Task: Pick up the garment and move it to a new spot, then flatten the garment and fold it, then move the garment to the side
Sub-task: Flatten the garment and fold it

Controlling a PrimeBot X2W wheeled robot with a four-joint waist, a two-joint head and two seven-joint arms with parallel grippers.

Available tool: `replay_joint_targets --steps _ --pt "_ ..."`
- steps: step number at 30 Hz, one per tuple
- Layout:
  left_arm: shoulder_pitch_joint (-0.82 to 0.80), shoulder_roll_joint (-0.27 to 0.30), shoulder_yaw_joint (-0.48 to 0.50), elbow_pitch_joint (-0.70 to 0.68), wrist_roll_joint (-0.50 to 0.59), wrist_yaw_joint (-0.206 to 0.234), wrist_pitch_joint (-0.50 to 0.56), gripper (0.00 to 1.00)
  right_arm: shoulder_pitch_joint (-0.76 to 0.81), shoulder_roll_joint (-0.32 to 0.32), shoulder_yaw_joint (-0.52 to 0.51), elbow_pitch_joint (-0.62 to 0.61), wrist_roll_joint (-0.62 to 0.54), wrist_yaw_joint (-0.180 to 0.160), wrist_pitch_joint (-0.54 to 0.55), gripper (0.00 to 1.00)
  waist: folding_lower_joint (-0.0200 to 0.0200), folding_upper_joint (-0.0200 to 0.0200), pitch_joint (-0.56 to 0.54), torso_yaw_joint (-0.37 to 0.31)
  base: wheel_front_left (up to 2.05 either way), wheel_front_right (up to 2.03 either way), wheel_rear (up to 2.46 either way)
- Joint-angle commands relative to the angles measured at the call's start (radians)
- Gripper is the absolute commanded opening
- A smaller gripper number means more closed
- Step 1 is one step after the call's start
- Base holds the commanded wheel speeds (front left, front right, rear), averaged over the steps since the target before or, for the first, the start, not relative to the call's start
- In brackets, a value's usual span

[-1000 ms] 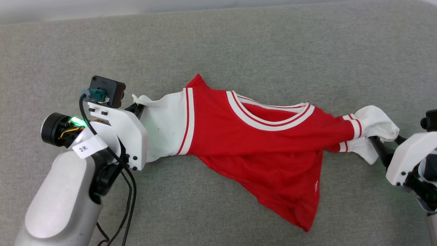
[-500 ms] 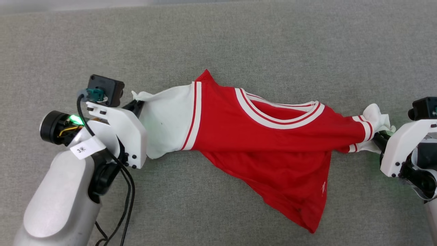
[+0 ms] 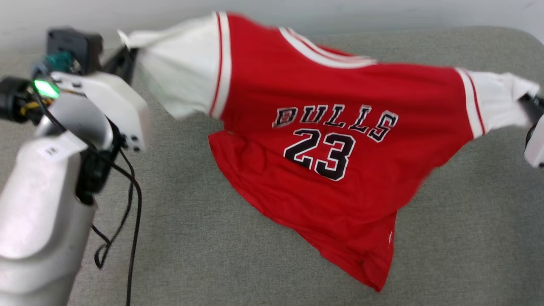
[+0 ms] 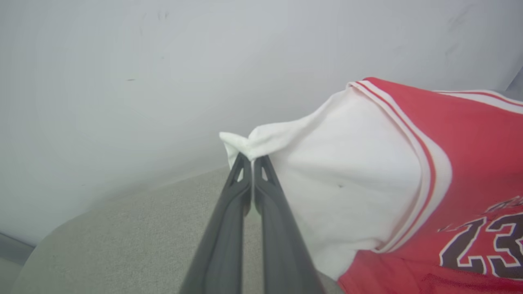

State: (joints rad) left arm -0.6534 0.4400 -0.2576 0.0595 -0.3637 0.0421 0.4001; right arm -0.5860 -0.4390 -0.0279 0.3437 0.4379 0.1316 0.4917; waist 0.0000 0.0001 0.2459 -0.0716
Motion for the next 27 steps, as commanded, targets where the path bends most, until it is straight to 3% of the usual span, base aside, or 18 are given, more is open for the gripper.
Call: replay_joint_targets --steps 1,6,14,27 --pt "-0.041 0.009 0.01 0.011 0.004 0.004 -0.011 0.0 -0.039 -0.011 -0.01 -0.01 -0.018 -0.002 0.005 0.0 0.0 -0.0001 -0.004 -0.003 0.0 0.0 0.0" --pt "-0.191 0.017 0.031 0.082 0.024 -0.002 -0.057 0.0 -0.16 -0.018 -0.006 -0.011 -0.044 -0.002 0.021 0.0 0.0 -0.0001 0.008 -0.008 0.0 0.0 0.0" --pt "-0.486 0.027 0.057 0.249 0.056 -0.012 -0.154 0.0 -0.453 -0.027 0.022 0.006 -0.106 -0.002 -0.045 0.0 0.0 -0.0001 0.099 -0.012 0.0 0.0 0.0" --pt "-0.882 0.05 0.064 0.463 0.111 -0.013 -0.278 0.0 -0.889 0.029 0.063 0.149 -0.199 -0.002 -0.149 0.0 0.0 -0.0001 0.26 -0.008 0.0 0.0 0.0"
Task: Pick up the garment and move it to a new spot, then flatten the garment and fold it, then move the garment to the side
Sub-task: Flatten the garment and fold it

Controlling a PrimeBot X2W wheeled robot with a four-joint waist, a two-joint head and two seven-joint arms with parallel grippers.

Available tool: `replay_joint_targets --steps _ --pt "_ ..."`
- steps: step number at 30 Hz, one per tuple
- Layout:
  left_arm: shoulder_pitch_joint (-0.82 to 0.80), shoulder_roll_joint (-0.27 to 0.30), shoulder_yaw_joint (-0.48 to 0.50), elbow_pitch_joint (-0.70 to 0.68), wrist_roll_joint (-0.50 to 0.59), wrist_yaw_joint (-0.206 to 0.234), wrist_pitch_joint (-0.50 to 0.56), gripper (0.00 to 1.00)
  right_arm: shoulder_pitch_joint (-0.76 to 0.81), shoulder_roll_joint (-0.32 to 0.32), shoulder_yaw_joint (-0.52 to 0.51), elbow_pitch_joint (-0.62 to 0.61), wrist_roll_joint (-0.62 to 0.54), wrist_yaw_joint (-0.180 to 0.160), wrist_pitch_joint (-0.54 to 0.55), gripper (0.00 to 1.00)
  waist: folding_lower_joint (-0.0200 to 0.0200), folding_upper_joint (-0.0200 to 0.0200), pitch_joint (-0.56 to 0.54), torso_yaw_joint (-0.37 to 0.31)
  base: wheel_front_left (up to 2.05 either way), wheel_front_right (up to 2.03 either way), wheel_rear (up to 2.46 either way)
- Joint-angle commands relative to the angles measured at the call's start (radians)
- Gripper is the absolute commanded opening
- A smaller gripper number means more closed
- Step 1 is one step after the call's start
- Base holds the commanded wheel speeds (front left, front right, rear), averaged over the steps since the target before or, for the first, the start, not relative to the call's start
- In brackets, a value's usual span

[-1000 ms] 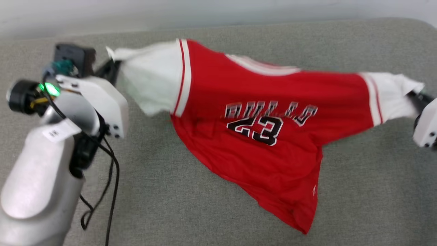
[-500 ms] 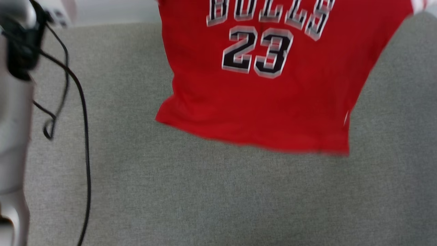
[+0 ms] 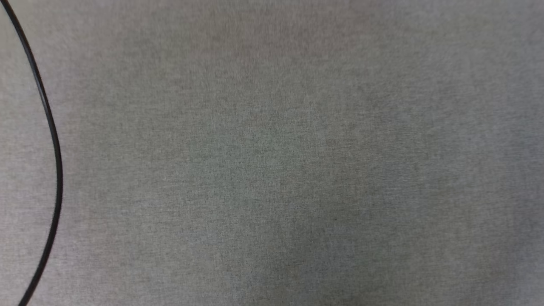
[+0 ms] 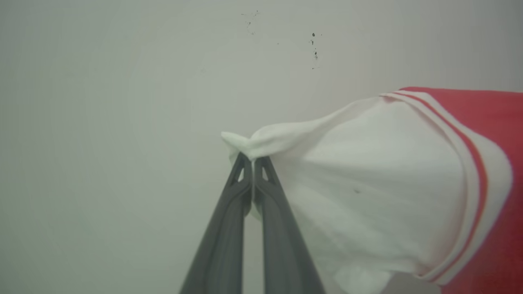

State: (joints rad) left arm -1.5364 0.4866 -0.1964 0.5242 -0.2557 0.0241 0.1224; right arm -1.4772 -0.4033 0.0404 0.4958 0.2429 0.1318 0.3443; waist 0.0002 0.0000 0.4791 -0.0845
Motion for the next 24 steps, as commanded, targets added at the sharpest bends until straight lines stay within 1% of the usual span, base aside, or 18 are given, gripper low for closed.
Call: replay_joint_targets --steps 1,3,6,9,14,16,20,24 --pt "-0.024 0.003 0.002 0.015 0.006 0.005 -0.009 0.0 -0.028 0.001 -0.002 0.015 -0.01 -0.002 -0.014 0.0 -0.0002 0.0 0.041 0.008 0.0 0.0 0.0" --pt "-0.069 -0.001 -0.003 0.045 0.009 0.002 -0.025 0.0 -0.082 0.015 -0.002 0.056 -0.012 -0.002 -0.032 0.0 -0.0002 0.0 0.07 0.017 0.0 0.0 0.0" --pt "-0.113 -0.008 0.003 0.094 0.002 0.011 -0.045 0.0 -0.148 0.036 0.026 0.101 -0.016 -0.002 -0.064 0.0 -0.0002 0.0 0.111 0.026 0.0 0.0 0.0" --pt "-0.136 -0.013 0.004 0.138 -0.004 0.008 -0.065 0.0 -0.194 0.055 0.059 0.143 -0.013 -0.002 -0.097 0.0 -0.0002 0.0 0.144 0.034 0.0 0.0 0.0" --pt "-0.117 -0.036 0.018 0.213 -0.041 -0.007 -0.099 0.0 -0.22 0.068 0.11 0.22 0.002 -0.002 -0.146 0.0 -0.0002 0.0 0.184 0.051 0.0 0.0 0.0" --pt "-0.095 -0.044 0.029 0.251 -0.069 -0.024 -0.095 0.0 -0.209 0.073 0.127 0.251 0.016 -0.002 -0.169 0.0 -0.0002 0.0 0.186 0.052 0.0 0.0 0.0" --pt "-0.045 -0.055 0.039 0.3 -0.114 -0.071 -0.107 0.0 -0.16 0.061 0.174 0.297 0.058 -0.002 -0.217 0.0 -0.0002 0.0 0.186 0.056 0.0 0.0 0.0" --pt "0.049 -0.059 0.056 0.327 -0.158 -0.106 -0.141 0.0 -0.071 0.043 0.209 0.306 0.122 -0.002 -0.274 0.0 -0.0002 0.0 0.177 0.057 0.0 0.0 0.0"
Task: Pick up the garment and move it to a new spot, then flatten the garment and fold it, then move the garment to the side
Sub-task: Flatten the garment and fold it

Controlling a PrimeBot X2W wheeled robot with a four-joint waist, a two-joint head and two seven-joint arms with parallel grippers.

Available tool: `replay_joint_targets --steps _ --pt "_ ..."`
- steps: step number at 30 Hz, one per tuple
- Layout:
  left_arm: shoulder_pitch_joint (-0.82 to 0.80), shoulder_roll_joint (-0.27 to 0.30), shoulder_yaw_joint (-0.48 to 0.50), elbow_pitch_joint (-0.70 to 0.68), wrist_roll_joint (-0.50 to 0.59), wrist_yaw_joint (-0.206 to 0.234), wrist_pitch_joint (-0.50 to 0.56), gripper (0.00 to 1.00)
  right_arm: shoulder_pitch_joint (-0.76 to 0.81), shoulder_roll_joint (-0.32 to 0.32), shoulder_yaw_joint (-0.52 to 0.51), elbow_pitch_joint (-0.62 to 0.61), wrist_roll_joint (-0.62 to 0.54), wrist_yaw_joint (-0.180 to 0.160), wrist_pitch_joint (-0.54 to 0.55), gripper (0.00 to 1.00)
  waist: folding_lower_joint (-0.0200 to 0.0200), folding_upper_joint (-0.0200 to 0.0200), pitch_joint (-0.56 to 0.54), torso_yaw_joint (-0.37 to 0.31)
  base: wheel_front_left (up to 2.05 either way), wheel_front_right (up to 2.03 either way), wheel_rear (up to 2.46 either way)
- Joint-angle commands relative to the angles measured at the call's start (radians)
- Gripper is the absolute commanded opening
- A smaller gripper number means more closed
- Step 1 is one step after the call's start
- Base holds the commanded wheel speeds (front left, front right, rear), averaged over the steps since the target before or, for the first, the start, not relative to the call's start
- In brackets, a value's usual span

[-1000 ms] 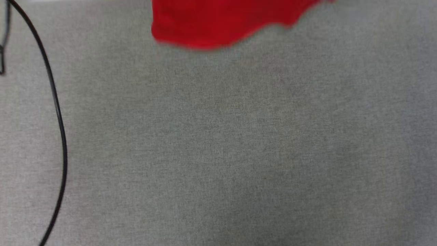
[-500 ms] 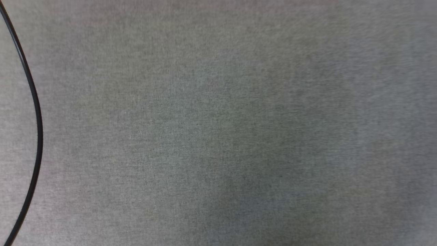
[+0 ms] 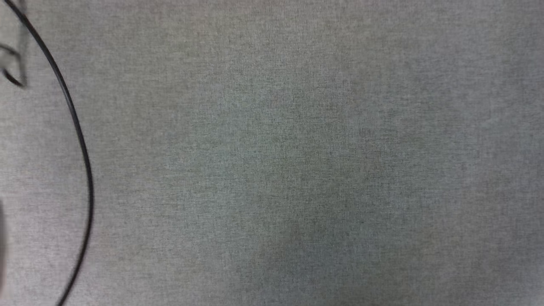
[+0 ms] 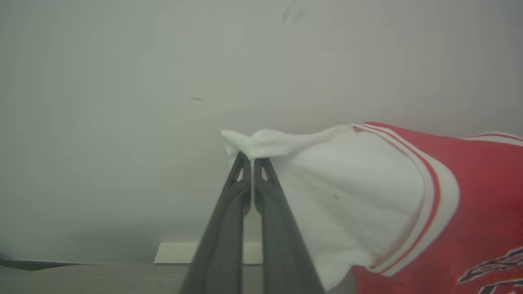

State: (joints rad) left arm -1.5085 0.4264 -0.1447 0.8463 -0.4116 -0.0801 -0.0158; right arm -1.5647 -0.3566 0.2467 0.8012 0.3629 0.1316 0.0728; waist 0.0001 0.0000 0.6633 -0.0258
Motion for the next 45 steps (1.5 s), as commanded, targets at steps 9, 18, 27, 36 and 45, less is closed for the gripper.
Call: replay_joint_targets --steps 9,18,27,36,45 --pt "0.385 -0.004 0.037 -0.02 -0.077 -0.028 -0.127 0.0 0.385 -0.03 0.078 -0.043 0.135 -0.002 -0.115 0.0 -0.0001 0.0 -0.115 -0.017 0.0 0.0 0.0" --pt "0.77 -0.01 0.069 -0.107 -0.14 -0.012 -0.154 0.0 0.72 -0.035 0.105 -0.145 0.217 -0.002 -0.155 0.0 -0.0001 0.0 -0.261 -0.025 0.0 0.0 0.0" --pt "1.118 -0.022 0.085 -0.311 -0.157 0.071 -0.14 0.0 1.017 -0.036 0.048 -0.247 0.233 -0.002 -0.138 0.0 -0.0001 0.0 -0.406 -0.021 0.0 0.0 0.0" --pt "1.419 -0.049 0.106 -0.538 -0.192 0.159 -0.076 0.0 1.3 0.031 -0.053 -0.368 0.173 -0.002 -0.088 0.0 -0.0001 0.0 -0.506 -0.015 0.0 0.0 0.0" --pt "1.635 -0.07 0.101 -0.641 -0.207 0.212 -0.029 0.0 1.579 0.116 -0.161 -0.482 0.137 -0.002 -0.022 0.0 -0.0001 0.0 -0.602 0.002 0.0 0.0 0.0"
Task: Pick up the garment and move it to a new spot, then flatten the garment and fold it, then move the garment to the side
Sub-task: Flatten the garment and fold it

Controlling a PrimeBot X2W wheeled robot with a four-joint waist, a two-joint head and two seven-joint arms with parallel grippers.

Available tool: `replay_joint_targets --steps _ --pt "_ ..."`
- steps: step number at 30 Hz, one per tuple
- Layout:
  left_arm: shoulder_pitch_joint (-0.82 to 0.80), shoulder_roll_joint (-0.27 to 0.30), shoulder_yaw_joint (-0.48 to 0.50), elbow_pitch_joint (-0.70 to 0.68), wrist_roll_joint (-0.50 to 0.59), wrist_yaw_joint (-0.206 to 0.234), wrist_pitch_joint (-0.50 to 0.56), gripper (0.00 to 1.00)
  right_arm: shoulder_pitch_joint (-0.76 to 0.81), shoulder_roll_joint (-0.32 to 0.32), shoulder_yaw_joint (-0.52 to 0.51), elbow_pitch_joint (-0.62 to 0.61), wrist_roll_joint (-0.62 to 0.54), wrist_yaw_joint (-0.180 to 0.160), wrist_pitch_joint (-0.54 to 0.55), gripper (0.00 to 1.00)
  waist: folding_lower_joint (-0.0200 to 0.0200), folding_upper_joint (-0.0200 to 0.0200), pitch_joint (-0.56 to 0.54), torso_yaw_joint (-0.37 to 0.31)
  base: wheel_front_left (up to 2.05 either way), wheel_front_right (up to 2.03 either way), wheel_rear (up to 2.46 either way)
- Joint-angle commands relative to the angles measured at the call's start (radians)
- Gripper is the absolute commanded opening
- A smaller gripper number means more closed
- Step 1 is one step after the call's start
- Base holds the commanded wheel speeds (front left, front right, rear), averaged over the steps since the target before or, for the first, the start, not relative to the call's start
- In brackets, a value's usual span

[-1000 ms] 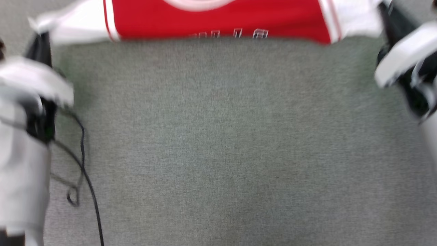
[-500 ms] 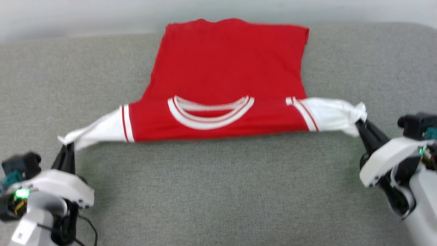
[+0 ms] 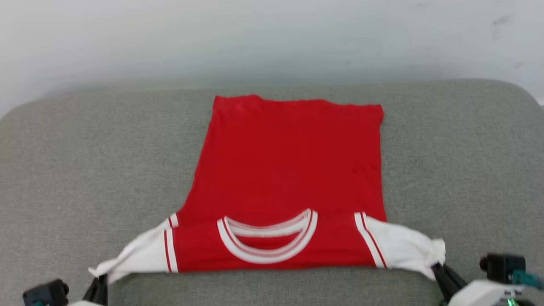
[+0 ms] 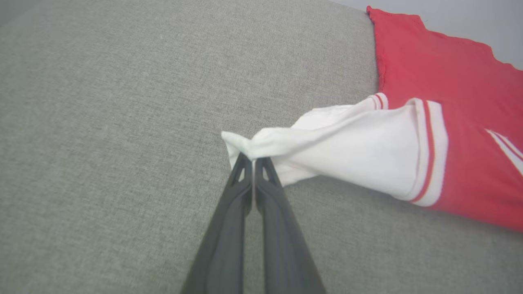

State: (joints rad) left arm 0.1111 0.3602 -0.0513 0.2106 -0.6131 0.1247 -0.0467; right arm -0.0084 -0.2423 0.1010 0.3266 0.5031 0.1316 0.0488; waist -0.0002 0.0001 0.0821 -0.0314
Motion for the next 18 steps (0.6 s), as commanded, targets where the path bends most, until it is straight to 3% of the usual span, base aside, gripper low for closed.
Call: replay_joint_targets --steps 1,7,14,16,17,18 --pt "0.036 -0.005 0.009 -0.011 -0.008 0.012 0.004 0.0 0.052 0.009 -0.029 -0.02 -0.012 -0.002 0.01 0.0 0.0002 -0.0001 -0.029 0.01 0.0 0.0 0.0" --pt "0.117 -0.005 0.017 -0.034 -0.019 0.029 0.011 0.0 0.17 0.05 -0.098 -0.062 -0.04 -0.002 0.062 0.0 0.0002 -0.0001 -0.063 0.023 0.0 0.0 0.0" --pt "0.136 0.006 -0.01 -0.052 0.016 0.05 0.025 0.0 0.205 0.059 -0.116 -0.074 -0.058 -0.002 0.097 0.0 0.0002 -0.0001 -0.079 0.043 0.0 0.0 0.0" --pt "0.126 0.008 -0.022 -0.073 0.025 0.05 0.03 0.0 0.198 0.064 -0.118 -0.08 -0.047 -0.002 0.104 0.82 0.0002 -0.0001 -0.079 0.054 0.0 0.0 0.0" --pt "0.12 0.013 -0.027 -0.081 0.035 0.055 0.032 0.0 0.188 0.061 -0.127 -0.089 -0.044 -0.002 0.096 1.0 0.0002 -0.0001 -0.077 0.061 0.0 0.0 0.0" --pt "0.114 0.012 -0.031 -0.093 0.038 0.056 0.03 0.0 0.175 0.057 -0.139 -0.093 -0.037 -0.002 0.095 1.0 0.0002 -0.0001 -0.075 0.067 0.0 0.0 0.0"
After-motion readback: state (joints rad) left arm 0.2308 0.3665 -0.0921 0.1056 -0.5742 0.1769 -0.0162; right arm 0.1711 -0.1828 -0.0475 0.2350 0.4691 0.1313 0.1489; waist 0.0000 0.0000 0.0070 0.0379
